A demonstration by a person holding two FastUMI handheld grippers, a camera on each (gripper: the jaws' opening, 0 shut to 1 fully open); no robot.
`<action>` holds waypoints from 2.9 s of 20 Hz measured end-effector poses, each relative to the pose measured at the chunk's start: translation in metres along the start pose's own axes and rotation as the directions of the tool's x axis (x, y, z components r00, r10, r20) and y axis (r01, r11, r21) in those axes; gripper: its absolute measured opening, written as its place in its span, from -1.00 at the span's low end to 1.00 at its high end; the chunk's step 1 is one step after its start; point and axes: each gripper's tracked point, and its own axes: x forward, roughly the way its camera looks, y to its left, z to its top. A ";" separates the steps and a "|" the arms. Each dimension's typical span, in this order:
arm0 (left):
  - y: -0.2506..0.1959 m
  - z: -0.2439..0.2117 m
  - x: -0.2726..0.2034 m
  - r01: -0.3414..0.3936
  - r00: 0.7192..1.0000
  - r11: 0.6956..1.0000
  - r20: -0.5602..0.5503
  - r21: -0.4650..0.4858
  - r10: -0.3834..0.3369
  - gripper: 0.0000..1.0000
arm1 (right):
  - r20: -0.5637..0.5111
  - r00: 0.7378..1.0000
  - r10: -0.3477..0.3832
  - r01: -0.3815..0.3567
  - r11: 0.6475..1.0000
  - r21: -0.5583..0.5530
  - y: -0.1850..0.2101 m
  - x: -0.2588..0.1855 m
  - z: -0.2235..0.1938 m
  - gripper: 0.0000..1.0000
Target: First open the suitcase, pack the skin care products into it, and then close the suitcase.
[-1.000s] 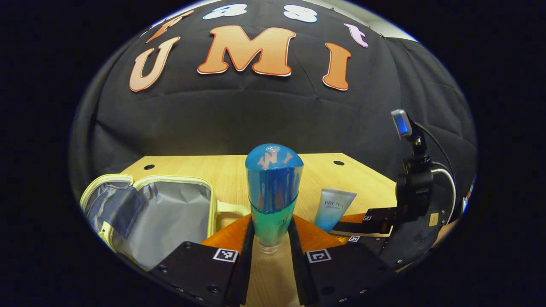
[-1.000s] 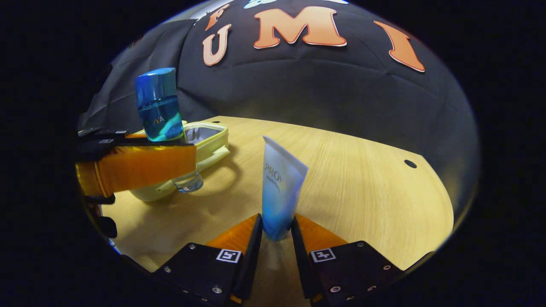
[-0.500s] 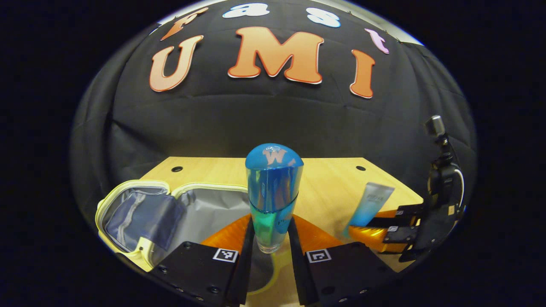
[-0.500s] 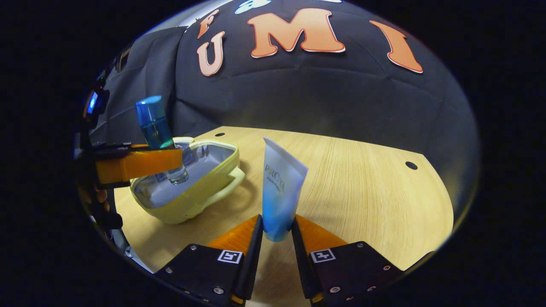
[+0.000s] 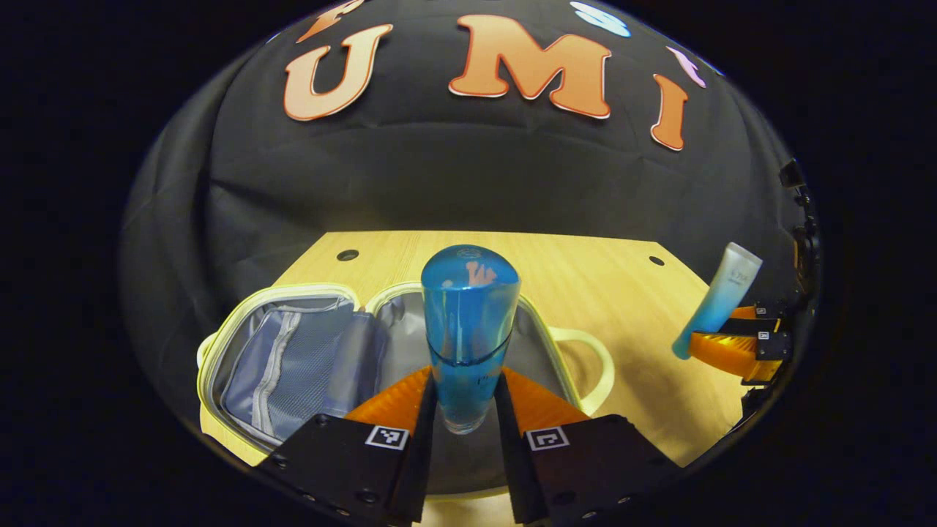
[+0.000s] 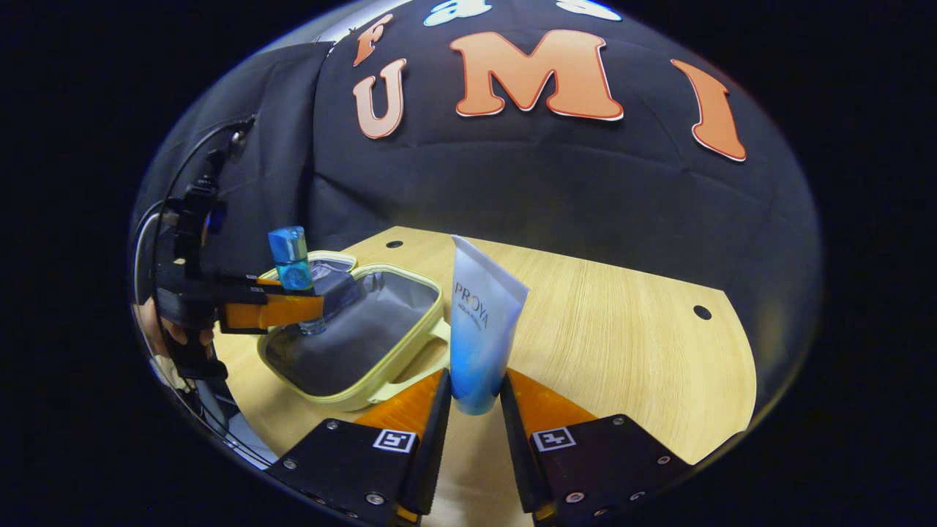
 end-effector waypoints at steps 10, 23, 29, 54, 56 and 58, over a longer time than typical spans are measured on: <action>0.034 -0.065 0.026 0.026 0.928 0.999 -0.370 -0.023 -0.033 -0.13 | -0.034 0.999 -0.020 0.021 0.999 0.037 0.017 -0.017 0.003 -0.12; 0.029 -0.091 0.061 0.027 0.852 0.997 -0.520 -0.077 -0.063 -0.12 | -0.086 0.996 -0.026 0.033 0.996 0.084 0.057 0.006 0.006 -0.12; 0.043 -0.045 0.058 0.055 0.922 0.997 -0.381 -0.055 -0.072 0.35 | -0.126 0.992 -0.001 0.014 0.995 0.101 0.084 0.032 0.014 -0.12; 0.313 0.042 -0.105 -0.258 0.953 0.917 0.079 -0.303 0.294 0.80 | -0.311 0.949 0.048 0.001 0.988 0.156 0.162 0.119 -0.023 -0.15; 0.331 0.030 -0.098 -0.275 0.948 0.893 0.055 -0.357 0.314 0.80 | -0.274 0.961 0.027 0.022 0.984 0.174 0.154 0.112 -0.009 -0.30; 0.352 0.019 -0.090 -0.284 0.946 0.860 0.024 -0.424 0.324 0.80 | -0.241 0.971 0.000 0.046 0.982 0.183 0.143 0.103 0.004 -0.14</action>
